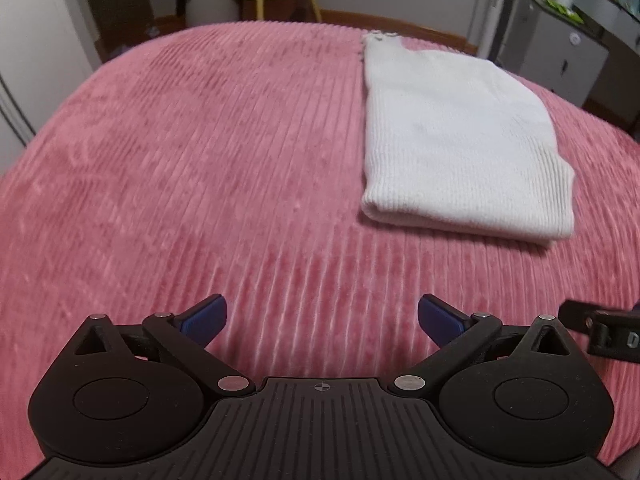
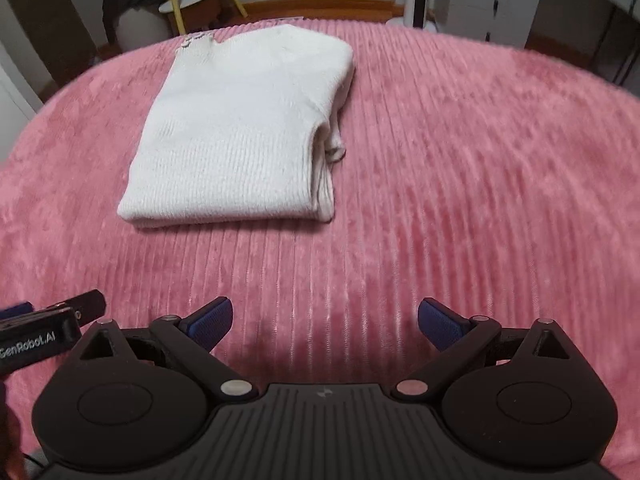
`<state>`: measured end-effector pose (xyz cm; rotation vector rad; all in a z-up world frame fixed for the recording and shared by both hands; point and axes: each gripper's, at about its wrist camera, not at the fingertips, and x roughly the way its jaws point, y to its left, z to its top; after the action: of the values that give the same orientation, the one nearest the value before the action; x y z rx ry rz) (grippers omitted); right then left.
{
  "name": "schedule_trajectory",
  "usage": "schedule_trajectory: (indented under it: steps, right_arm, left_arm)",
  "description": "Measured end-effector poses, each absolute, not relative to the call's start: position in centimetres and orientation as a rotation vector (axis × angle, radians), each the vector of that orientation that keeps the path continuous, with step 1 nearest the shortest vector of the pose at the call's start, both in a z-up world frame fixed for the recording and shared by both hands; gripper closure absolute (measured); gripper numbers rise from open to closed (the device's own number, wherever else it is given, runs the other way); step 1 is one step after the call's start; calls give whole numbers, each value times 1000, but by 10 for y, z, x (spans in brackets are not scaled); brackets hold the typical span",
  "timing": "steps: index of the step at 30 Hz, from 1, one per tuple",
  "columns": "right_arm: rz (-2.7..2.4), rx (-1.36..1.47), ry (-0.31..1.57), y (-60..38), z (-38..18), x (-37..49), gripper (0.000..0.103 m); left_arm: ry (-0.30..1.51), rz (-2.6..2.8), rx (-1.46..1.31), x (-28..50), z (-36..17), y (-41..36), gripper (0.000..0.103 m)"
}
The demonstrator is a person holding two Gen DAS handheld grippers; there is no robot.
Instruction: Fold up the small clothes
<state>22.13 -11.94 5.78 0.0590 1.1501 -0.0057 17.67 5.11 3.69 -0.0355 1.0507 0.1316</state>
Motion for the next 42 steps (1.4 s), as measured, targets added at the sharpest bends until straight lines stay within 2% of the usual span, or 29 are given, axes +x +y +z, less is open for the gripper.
schedule_trajectory:
  steps: [13,42]
  right_arm:
    - [13,-53,1110,-95,88,219,4]
    - [34,-17,1092,-100,104,216,4]
  left_arm:
    - [1022,127,-14,172,54,44,0]
    - [1014,104,8,172,65,33,0]
